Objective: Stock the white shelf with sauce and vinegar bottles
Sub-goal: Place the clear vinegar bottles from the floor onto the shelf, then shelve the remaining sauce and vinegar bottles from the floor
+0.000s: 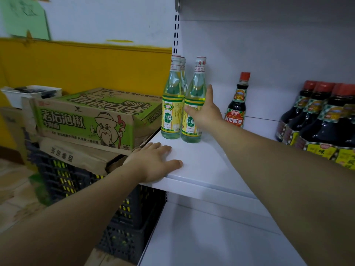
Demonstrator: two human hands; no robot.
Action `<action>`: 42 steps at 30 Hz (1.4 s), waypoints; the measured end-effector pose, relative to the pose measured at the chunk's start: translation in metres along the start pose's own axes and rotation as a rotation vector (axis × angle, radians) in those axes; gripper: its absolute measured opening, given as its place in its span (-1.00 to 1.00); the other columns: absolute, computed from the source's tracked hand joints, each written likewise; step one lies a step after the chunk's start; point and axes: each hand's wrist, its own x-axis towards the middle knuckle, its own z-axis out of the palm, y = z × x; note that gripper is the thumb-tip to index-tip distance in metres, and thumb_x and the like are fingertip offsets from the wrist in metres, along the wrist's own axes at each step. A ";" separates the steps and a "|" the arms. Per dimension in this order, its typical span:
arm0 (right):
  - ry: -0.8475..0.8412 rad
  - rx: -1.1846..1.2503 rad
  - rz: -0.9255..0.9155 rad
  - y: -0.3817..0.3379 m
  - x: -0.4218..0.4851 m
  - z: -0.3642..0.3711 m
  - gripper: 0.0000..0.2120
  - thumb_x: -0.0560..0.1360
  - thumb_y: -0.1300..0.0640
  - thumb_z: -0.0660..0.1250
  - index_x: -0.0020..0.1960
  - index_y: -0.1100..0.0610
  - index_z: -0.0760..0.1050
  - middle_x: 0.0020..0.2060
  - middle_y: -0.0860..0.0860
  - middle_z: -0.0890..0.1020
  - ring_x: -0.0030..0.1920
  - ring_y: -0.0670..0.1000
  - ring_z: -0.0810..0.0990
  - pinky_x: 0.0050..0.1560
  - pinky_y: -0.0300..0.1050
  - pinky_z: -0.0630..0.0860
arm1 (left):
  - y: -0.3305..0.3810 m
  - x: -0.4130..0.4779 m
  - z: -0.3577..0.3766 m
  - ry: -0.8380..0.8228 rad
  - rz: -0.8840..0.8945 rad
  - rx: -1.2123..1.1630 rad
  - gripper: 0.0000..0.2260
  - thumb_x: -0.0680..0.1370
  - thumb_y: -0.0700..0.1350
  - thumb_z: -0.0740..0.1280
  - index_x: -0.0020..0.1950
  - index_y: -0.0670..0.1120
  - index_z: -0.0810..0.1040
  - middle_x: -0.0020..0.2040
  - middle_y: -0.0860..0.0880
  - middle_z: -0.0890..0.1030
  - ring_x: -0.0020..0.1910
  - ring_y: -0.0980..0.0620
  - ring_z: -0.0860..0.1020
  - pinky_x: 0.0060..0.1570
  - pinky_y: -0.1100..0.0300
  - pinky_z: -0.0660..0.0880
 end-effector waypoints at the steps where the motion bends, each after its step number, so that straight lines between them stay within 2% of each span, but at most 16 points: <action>1: -0.020 -0.031 0.018 -0.003 -0.005 -0.005 0.00 0.49 -0.17 0.36 0.54 -0.10 -0.37 0.42 0.09 0.40 0.30 0.17 0.50 0.13 -0.03 0.46 | -0.001 -0.001 -0.003 -0.011 -0.003 -0.065 -0.34 0.51 0.34 0.14 0.54 0.12 0.10 0.57 0.03 0.05 0.54 0.02 0.01 0.47 0.01 0.00; 3: -0.048 -0.077 0.024 -0.010 -0.019 -0.015 0.06 0.46 -0.22 0.38 0.53 -0.08 -0.40 0.47 0.11 0.30 0.36 0.18 0.44 0.25 0.05 0.46 | -0.002 -0.008 -0.009 0.015 -0.009 -0.204 -0.34 0.52 0.26 0.23 0.54 0.08 0.13 0.57 0.01 0.08 0.54 0.01 0.05 0.47 0.04 0.04; 6: -0.073 -0.154 -0.024 -0.026 -0.049 -0.029 0.01 0.44 -0.21 0.39 0.57 -0.05 -0.27 0.50 0.13 0.20 0.42 0.17 0.35 0.34 0.13 0.40 | -0.005 -0.036 -0.020 0.089 -0.045 -0.308 -0.36 0.52 0.19 0.29 0.54 0.05 0.17 0.56 0.01 0.13 0.53 0.00 0.10 0.45 0.06 0.11; 10: -0.077 -0.207 -0.129 -0.062 -0.097 -0.040 -0.15 0.50 -0.18 0.34 0.59 0.04 -0.06 0.52 0.10 0.18 0.46 0.14 0.28 0.36 0.00 0.30 | -0.016 -0.096 -0.042 0.069 -0.065 -0.240 -0.34 0.51 0.23 0.29 0.54 0.06 0.17 0.55 0.01 0.15 0.50 -0.04 0.17 0.42 -0.04 0.21; 13: -0.155 -0.209 -0.185 -0.098 -0.138 -0.034 -0.18 0.52 -0.22 0.29 0.59 0.04 -0.02 0.56 0.08 0.10 0.52 0.13 0.17 0.41 0.02 0.23 | -0.024 -0.153 -0.060 0.066 -0.108 -0.148 -0.32 0.52 0.25 0.25 0.55 0.04 0.12 0.56 0.00 0.09 0.52 -0.04 0.13 0.43 -0.01 0.19; 16: -0.303 -0.195 -0.208 -0.132 -0.187 -0.013 -0.20 0.53 -0.25 0.26 0.60 0.01 -0.04 0.58 0.03 0.01 0.53 0.14 0.12 0.42 0.08 0.25 | -0.035 -0.214 -0.069 0.095 -0.194 -0.140 -0.33 0.52 0.23 0.27 0.55 0.06 0.11 0.57 0.02 0.08 0.53 -0.01 0.09 0.43 0.05 0.15; 20: -0.491 -0.174 -0.252 -0.164 -0.257 0.028 -0.21 0.52 -0.27 0.26 0.59 0.00 0.00 0.57 0.02 0.08 0.51 0.16 0.18 0.41 0.08 0.29 | -0.056 -0.298 -0.062 0.102 -0.356 -0.161 -0.31 0.50 0.25 0.28 0.55 0.08 0.10 0.57 0.03 0.06 0.53 -0.03 0.07 0.44 0.02 0.16; 24: -0.677 -0.194 -0.328 -0.182 -0.313 0.072 -0.22 0.53 -0.27 0.24 0.59 -0.02 -0.02 0.57 0.02 0.10 0.50 0.16 0.22 0.38 0.09 0.33 | -0.079 -0.374 -0.046 0.121 -0.486 -0.165 -0.31 0.52 0.17 0.31 0.56 0.01 0.11 0.56 -0.01 0.10 0.52 -0.03 0.12 0.46 0.06 0.16; 28: -0.790 -0.178 -0.399 -0.197 -0.353 0.116 -0.26 0.55 -0.24 0.24 0.59 -0.01 0.01 0.56 0.02 0.12 0.48 0.15 0.25 0.32 0.07 0.37 | -0.103 -0.435 -0.027 0.156 -0.693 -0.225 -0.32 0.52 0.15 0.31 0.55 0.03 0.11 0.55 -0.03 0.15 0.50 -0.05 0.18 0.39 0.09 0.19; 31: -0.873 -0.161 -0.435 -0.201 -0.375 0.153 -0.27 0.55 -0.25 0.23 0.58 -0.01 0.04 0.55 0.01 0.17 0.49 0.14 0.24 0.32 0.03 0.34 | -0.123 -0.467 -0.005 0.163 -0.826 -0.303 -0.30 0.51 0.13 0.35 0.56 0.02 0.11 0.55 -0.04 0.15 0.49 -0.06 0.19 0.39 0.09 0.20; 36: -1.031 -0.148 -0.458 -0.194 -0.413 0.228 -0.26 0.52 -0.24 0.27 0.58 -0.05 0.06 0.56 0.02 0.15 0.52 0.13 0.17 0.45 0.07 0.24 | -0.164 -0.503 0.041 0.113 -0.996 -0.349 -0.29 0.52 0.09 0.36 0.56 -0.01 0.09 0.55 -0.02 0.13 0.50 -0.03 0.17 0.40 0.14 0.17; 42: -1.294 -0.183 -0.400 -0.151 -0.469 0.339 -0.26 0.51 -0.23 0.29 0.57 -0.02 0.10 0.52 -0.01 0.26 0.46 0.09 0.30 0.39 -0.01 0.32 | -0.234 -0.523 0.128 -0.015 -1.181 -0.466 -0.25 0.50 0.07 0.39 0.56 -0.03 0.07 0.56 -0.03 0.13 0.50 -0.04 0.18 0.42 0.11 0.18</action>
